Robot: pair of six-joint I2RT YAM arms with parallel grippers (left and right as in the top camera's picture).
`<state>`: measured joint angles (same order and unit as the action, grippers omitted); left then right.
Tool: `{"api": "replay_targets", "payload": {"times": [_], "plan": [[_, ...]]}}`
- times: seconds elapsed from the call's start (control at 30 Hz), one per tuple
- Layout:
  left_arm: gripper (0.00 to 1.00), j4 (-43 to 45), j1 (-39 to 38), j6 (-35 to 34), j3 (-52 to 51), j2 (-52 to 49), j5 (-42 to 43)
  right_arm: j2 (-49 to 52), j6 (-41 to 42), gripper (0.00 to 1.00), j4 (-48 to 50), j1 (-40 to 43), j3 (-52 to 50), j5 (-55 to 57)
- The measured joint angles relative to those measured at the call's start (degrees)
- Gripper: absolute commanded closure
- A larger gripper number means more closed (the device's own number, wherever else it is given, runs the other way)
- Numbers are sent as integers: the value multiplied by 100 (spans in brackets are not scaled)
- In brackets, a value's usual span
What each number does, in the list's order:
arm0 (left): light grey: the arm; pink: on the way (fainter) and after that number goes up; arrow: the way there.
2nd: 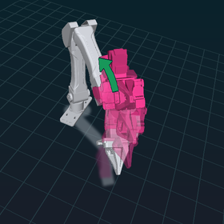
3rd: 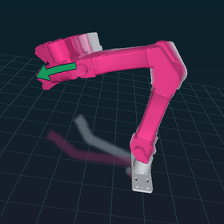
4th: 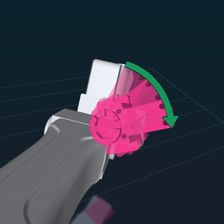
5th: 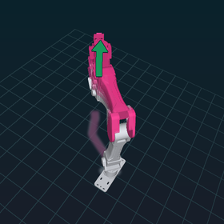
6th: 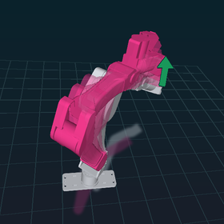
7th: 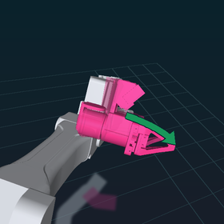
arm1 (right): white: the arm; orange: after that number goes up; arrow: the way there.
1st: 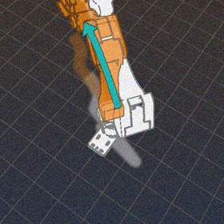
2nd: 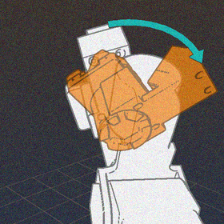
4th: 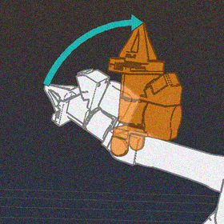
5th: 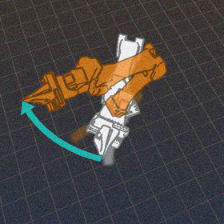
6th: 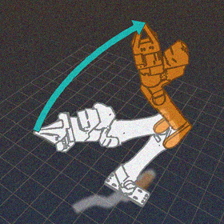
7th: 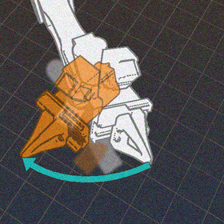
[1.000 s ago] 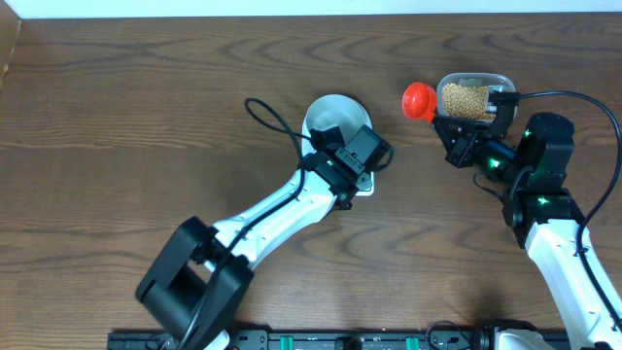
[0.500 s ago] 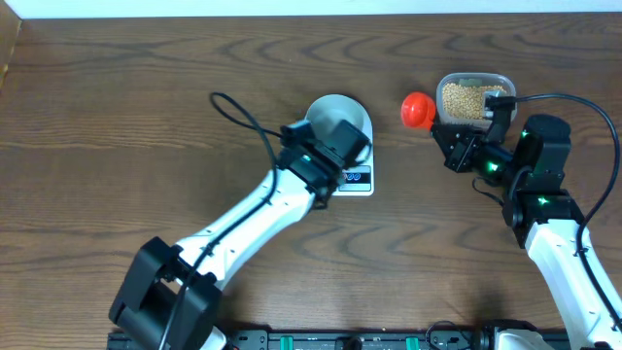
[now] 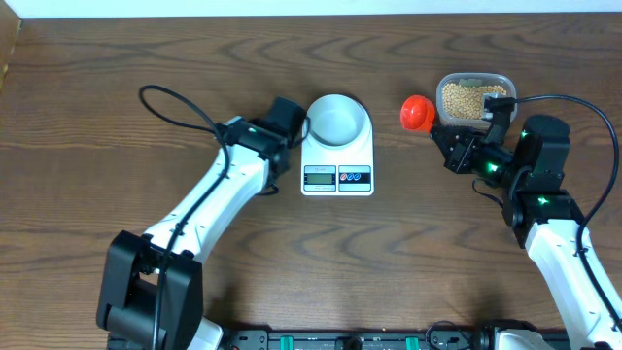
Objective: Scoop item into bowl and weigh 50g on scale
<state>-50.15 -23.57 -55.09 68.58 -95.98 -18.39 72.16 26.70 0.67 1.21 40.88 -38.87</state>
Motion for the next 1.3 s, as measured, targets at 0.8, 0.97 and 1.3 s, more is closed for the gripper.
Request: {"api": "replay_targets", "payload": {"times": [0.8, 0.97, 1.3], "plan": [[93, 1429, -1996, -452, -9, -199, 352, 0, 0, 99, -2, 0, -2, 271], [93, 1904, -2186, -605, -9, -737, 350, 0, -2, 99, 0, 2, -2, 275], [93, 2341, -2203, -662, -13, -1102, 372, 0, -26, 99, 0, 0, 0, 275]]}}
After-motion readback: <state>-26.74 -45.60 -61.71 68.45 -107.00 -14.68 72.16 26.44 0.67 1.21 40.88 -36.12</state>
